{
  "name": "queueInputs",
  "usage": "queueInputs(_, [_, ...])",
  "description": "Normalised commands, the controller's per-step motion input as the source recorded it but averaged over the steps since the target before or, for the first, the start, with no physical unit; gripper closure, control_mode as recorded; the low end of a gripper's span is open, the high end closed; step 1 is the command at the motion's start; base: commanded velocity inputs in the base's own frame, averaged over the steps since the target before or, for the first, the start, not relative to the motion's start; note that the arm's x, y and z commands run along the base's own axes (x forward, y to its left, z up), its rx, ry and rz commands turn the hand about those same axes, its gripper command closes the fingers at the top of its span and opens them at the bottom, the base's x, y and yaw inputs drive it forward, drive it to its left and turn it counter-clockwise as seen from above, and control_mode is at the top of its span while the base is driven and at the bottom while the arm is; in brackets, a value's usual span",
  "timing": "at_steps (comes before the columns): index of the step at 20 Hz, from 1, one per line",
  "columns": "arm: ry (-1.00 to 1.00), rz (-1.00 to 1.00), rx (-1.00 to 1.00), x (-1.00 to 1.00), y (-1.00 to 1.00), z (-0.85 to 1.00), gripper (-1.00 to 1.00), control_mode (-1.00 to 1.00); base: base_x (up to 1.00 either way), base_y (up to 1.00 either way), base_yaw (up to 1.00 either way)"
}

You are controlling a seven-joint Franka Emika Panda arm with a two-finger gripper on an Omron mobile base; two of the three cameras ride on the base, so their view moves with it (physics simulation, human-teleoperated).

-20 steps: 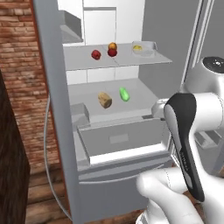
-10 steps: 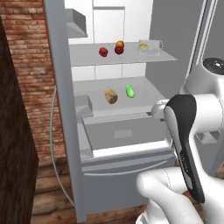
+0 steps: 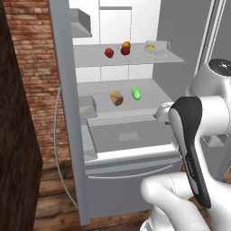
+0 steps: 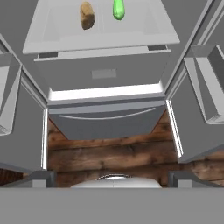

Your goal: Place the tupperware on the top shelf of the fridge. Make space for the tupperware among the existing items by rearranging them on the shelves if needed. Close the fridge door when finished.

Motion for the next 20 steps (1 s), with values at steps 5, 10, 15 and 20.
queueInputs(5, [0.0,0.0,0.0,0.0,0.0,0.0,-1.0,-1.0,-0.05,0.0,0.0])
queueInputs(10, [0.0,0.0,0.0,0.0,0.0,0.0,-1.0,-1.0,0.0,0.0,0.0])
queueInputs(15, [0.0,0.02,0.0,0.0,0.0,0.0,-1.0,-1.0,0.0,0.0,0.0])
queueInputs(20, [0.0,0.24,-0.06,-0.07,0.31,0.0,-1.0,-1.0,0.0,0.0,0.0])
